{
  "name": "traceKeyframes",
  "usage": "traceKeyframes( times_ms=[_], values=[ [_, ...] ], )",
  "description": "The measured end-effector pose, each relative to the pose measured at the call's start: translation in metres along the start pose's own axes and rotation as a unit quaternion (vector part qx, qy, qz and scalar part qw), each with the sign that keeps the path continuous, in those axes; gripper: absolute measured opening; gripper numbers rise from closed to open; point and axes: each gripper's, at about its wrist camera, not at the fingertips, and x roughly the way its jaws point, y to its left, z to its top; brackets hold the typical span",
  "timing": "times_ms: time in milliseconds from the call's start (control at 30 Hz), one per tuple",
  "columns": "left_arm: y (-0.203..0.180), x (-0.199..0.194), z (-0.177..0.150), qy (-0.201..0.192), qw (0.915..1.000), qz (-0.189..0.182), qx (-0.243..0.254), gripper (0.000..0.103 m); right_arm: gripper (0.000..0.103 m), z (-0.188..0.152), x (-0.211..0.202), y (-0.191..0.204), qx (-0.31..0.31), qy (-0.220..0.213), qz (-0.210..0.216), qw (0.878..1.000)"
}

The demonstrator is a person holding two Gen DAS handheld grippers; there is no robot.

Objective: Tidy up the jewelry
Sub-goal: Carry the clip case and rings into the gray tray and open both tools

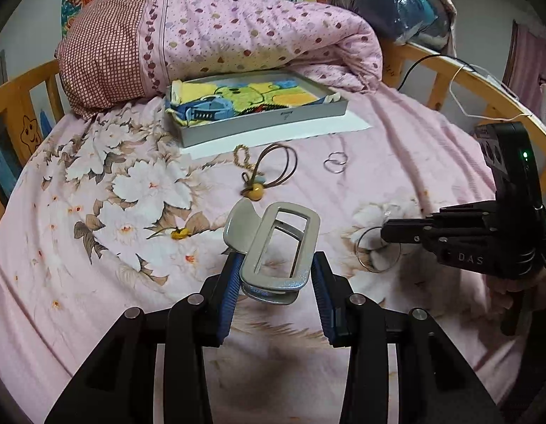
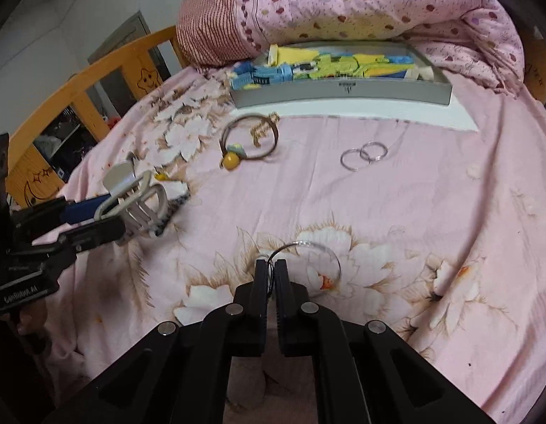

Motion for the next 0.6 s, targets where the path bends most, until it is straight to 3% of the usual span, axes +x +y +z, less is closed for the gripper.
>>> traceKeyframes(
  times_ms=[433, 600],
  values=[
    [0.007, -0.005, 0.025, -0.024, 0.9996, 0.001, -0.016, 0.035, 0.003, 0.012, -0.014, 0.009, -0.024, -0.035, -0.001, 0.999],
    [0.015, 0.001, 0.038, -0.022, 0.9995, 0.008, -0.021, 0.035, 0.003, 0.033, -0.022, 0.007, -0.034, -0.064, -0.001, 0.997]
  ],
)
